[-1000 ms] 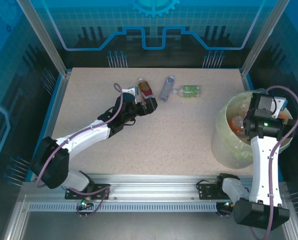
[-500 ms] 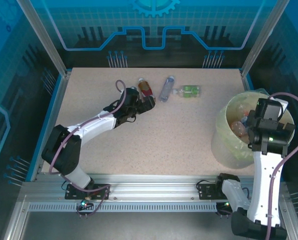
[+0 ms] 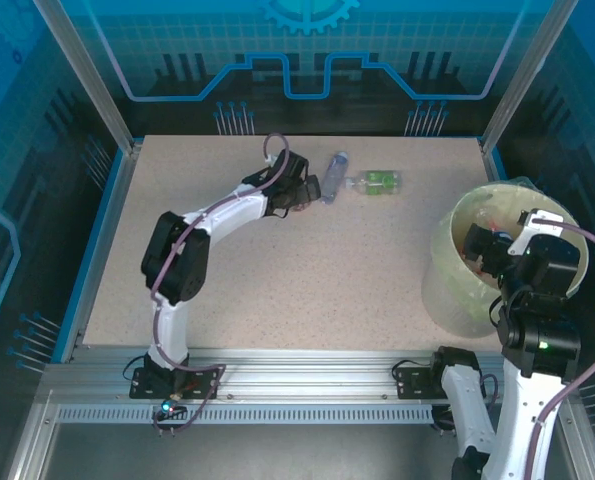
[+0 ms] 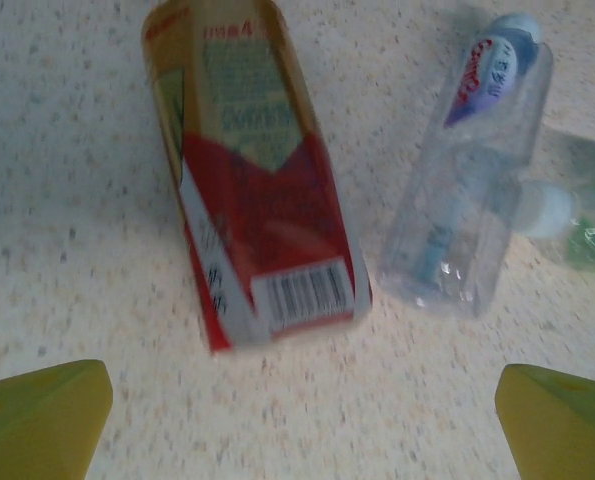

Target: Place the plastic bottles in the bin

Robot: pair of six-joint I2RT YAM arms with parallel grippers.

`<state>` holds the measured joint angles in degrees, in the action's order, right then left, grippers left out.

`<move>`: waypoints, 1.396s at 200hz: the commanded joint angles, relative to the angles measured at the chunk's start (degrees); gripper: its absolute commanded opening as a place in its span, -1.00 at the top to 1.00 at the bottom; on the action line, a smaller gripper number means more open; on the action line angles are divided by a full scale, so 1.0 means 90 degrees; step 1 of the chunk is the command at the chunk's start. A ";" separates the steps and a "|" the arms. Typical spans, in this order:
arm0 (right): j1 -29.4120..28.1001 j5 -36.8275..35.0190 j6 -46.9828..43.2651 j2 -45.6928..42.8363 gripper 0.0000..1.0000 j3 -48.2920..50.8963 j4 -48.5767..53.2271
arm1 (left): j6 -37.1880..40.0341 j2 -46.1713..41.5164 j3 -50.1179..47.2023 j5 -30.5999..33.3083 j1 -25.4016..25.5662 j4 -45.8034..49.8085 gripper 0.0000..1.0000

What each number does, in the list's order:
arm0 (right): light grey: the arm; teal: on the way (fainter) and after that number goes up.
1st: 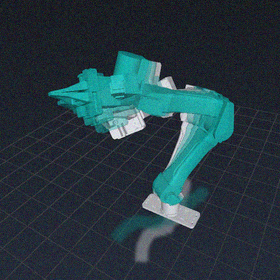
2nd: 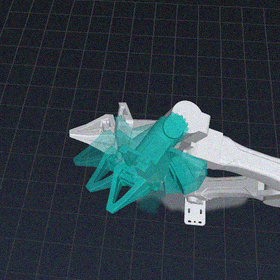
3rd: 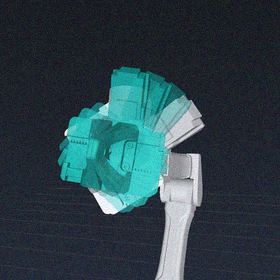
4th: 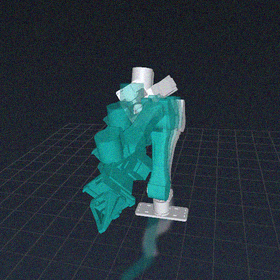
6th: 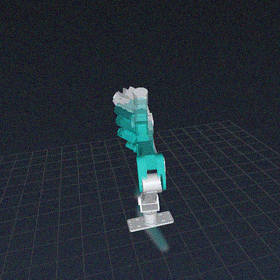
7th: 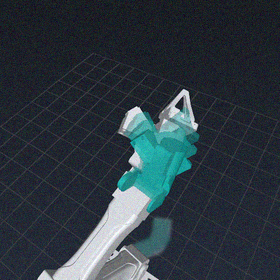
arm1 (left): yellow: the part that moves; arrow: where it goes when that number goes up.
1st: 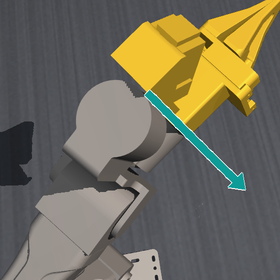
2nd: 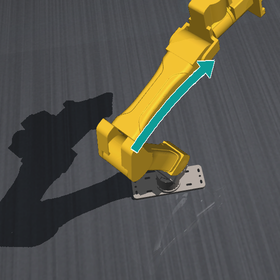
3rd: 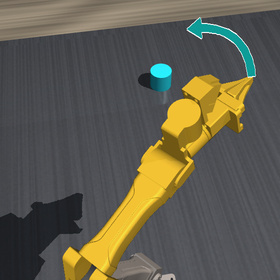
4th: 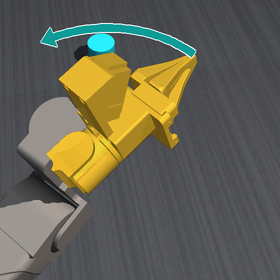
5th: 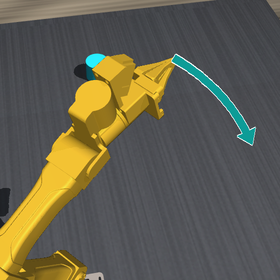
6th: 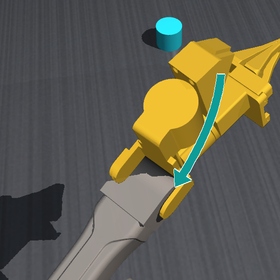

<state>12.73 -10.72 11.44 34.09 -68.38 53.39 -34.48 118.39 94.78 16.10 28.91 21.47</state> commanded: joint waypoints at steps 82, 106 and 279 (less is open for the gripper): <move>-0.0063 0.1112 0.0387 -0.0316 -1.00 0.0166 -0.0444 | 0.0188 0.2381 0.3012 0.1054 -0.0068 0.2604 -0.98; -0.0065 0.1268 0.0339 -0.0311 -1.00 0.0156 -0.0404 | 0.0182 0.2585 0.3148 0.0912 -0.0116 0.2505 -0.97; -0.0837 0.4921 0.1649 -0.0203 -1.00 0.1345 -0.2832 | 0.0815 0.0250 -0.0352 -0.0848 -0.0120 -0.0268 0.17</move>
<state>7.73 32.01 24.03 32.25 -56.95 33.28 -27.90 128.62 96.66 13.96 28.01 24.14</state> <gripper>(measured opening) 0.997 0.651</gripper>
